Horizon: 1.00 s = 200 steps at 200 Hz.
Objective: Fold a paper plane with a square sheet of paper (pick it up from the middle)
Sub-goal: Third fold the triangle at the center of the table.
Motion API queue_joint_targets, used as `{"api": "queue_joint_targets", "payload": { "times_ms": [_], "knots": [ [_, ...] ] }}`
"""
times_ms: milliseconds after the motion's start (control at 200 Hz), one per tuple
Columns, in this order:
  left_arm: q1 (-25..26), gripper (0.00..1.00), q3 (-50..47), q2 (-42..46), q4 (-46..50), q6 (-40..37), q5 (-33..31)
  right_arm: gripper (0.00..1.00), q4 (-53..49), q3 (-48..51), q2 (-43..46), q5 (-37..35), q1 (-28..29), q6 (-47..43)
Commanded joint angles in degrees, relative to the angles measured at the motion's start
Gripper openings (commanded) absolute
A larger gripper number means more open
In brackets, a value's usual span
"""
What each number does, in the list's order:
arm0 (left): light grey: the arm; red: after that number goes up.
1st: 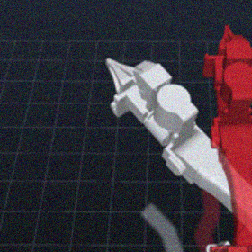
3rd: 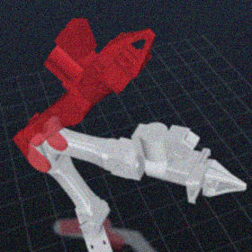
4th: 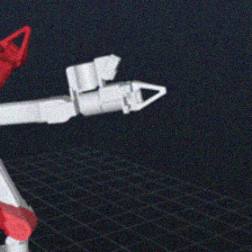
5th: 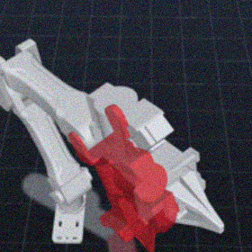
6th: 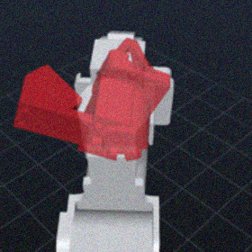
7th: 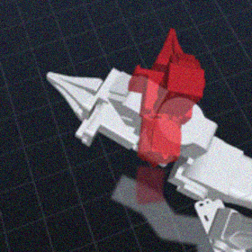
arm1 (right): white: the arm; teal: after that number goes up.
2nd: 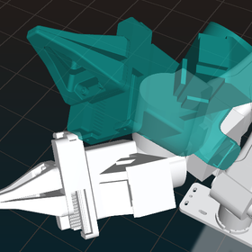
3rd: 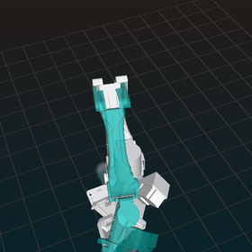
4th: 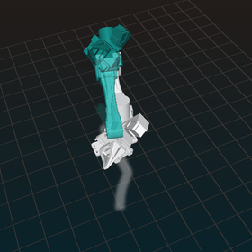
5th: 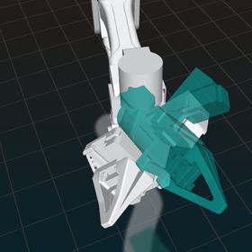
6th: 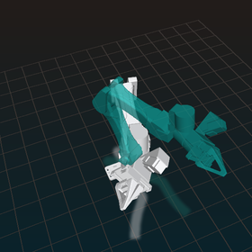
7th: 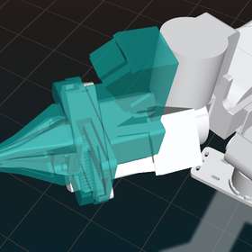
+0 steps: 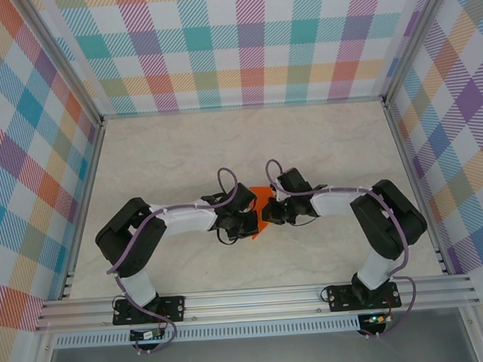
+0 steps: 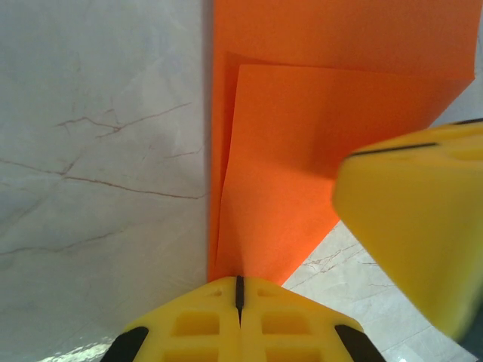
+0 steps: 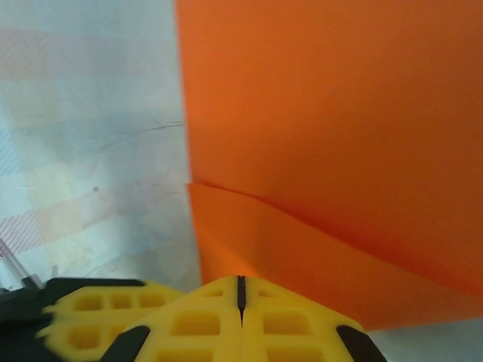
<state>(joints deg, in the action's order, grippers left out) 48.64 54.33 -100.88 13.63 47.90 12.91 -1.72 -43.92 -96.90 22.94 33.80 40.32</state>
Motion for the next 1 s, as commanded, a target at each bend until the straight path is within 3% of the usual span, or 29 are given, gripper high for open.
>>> {"api": "queue_joint_targets", "payload": {
  "times_ms": [0,305,590,715,815,905,995],
  "knots": [
    [0.1,0.0,-1.9,-3.2,9.9,-1.4,-4.2,0.01,-0.2,0.2,-1.5,-1.5,-0.5,-1.0],
    [-0.2,0.0,-2.9,-5.4,10.7,-1.6,-4.1,0.01,-1.4,3.9,-0.1,-4.9,-11.5,-3.7],
    [-0.6,0.0,3.2,-2.3,7.7,-9.8,-1.4,0.09,-6.2,3.6,11.3,-2.3,-11.8,1.3],
    [-0.6,0.01,7.5,0.2,4.9,-11.6,-0.5,0.29,-7.3,5.6,16.2,-1.8,-11.8,5.0],
    [-0.5,0.02,9.4,-0.2,5.1,-11.0,-4.2,0.47,-7.7,7.2,18.8,-1.6,-11.8,7.8],
    [-0.9,0.01,10.2,-1.9,6.2,-9.5,-8.0,0.57,-6.0,8.1,19.0,0.7,-11.9,9.7],
    [-1.1,0.0,10.3,-3.6,6.8,-7.9,-10.9,0.6,-4.5,8.3,18.0,2.6,-11.9,10.8]
  ]
}}
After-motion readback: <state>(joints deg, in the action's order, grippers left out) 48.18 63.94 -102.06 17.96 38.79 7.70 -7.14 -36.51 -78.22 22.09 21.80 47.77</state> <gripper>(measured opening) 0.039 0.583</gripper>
